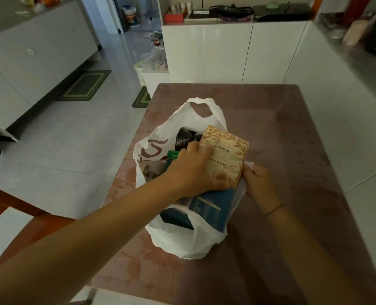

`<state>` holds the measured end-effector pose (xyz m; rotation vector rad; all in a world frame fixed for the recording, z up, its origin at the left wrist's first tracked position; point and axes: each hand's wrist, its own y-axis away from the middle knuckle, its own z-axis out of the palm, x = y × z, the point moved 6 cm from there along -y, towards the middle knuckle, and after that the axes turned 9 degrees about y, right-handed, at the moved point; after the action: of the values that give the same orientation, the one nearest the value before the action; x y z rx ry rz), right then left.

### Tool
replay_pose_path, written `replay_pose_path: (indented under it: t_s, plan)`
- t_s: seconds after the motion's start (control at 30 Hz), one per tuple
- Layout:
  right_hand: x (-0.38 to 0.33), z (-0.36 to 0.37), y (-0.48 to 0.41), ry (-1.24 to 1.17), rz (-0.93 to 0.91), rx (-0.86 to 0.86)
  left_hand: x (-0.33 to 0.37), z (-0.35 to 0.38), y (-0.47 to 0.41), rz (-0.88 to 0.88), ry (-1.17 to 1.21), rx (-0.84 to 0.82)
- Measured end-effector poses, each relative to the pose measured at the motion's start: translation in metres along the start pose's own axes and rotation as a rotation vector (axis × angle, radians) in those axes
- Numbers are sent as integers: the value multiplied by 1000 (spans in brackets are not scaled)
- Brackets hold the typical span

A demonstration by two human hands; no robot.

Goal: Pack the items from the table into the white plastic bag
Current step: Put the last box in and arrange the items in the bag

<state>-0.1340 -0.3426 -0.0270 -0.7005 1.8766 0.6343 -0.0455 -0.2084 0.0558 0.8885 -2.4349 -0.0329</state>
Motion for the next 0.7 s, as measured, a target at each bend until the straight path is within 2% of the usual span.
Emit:
replay_pose_path:
  t_s: [0.1, 0.2, 0.3, 0.5, 0.7]
  plan:
    - [6, -3, -2, -50, 1, -12, 9, 4, -8, -12, -104, -38]
    - [9, -6, -2, -70, 25, -18, 13, 10, -12, -28, -93, -20]
    - [10, -7, -3, -94, 62, -36, 10, 23, -12, -60, -9, 36]
    - [16, -12, -2, -54, 49, 26, -18, 28, -22, -135, -102, 203]
    - [20, -8, 3, -52, 89, 46, 4, 52, -38, -180, -147, 218]
